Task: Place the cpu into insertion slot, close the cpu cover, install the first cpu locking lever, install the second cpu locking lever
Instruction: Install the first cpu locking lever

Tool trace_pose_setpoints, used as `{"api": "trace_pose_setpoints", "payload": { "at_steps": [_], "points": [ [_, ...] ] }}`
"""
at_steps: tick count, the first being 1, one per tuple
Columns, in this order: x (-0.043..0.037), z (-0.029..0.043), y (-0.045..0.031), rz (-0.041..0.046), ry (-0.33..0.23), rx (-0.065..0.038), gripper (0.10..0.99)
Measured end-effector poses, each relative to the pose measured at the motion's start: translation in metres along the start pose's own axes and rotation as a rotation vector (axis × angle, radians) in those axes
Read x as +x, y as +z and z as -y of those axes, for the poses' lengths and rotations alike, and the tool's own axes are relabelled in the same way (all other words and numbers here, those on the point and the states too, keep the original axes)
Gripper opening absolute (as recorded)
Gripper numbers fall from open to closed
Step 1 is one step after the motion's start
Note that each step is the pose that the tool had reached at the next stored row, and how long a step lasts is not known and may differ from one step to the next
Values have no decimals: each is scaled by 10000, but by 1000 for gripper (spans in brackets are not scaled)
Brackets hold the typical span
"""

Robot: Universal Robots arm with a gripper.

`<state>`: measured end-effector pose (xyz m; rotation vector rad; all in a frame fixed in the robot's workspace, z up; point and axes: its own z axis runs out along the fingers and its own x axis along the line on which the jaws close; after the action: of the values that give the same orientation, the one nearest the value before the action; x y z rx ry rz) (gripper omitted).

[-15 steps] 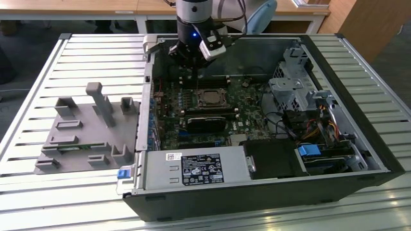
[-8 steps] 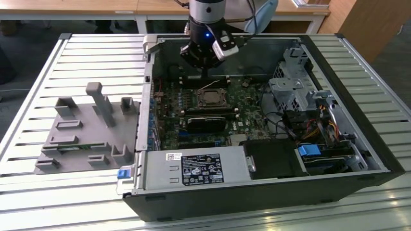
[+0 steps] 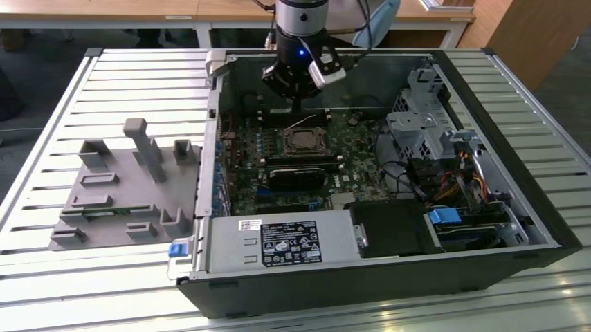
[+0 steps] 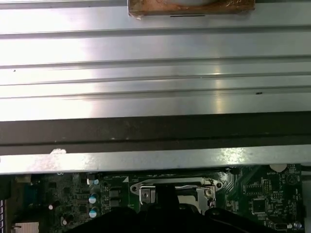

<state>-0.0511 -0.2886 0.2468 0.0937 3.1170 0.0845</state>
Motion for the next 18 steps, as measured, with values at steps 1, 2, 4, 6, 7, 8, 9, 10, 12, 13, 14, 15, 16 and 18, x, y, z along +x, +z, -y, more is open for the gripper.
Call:
{"api": "trace_pose_setpoints", "payload": {
  "at_steps": [1,2,4,6,7,8,9,10,12,13,14,15,16,18],
  "points": [
    [0,1,5,5,-4,0,106],
    [-1,1,12,7,-7,1,106],
    [-13,2,38,7,-6,0,106],
    [-19,3,70,8,-6,-5,106],
    [-21,4,83,8,-6,-6,106],
    [-26,5,115,7,-6,-9,106],
    [-29,6,129,7,-6,-23,106],
    [-34,6,139,4,-5,-62,106],
    [-45,6,151,-9,1,-270,106],
    [-49,6,159,-10,1,-312,106],
    [-51,6,165,-9,1,-317,106],
    [-52,6,169,-10,2,-316,106],
    [-54,6,172,-11,1,-315,106],
    [-64,6,179,-12,1,-315,106]
  ]
}}
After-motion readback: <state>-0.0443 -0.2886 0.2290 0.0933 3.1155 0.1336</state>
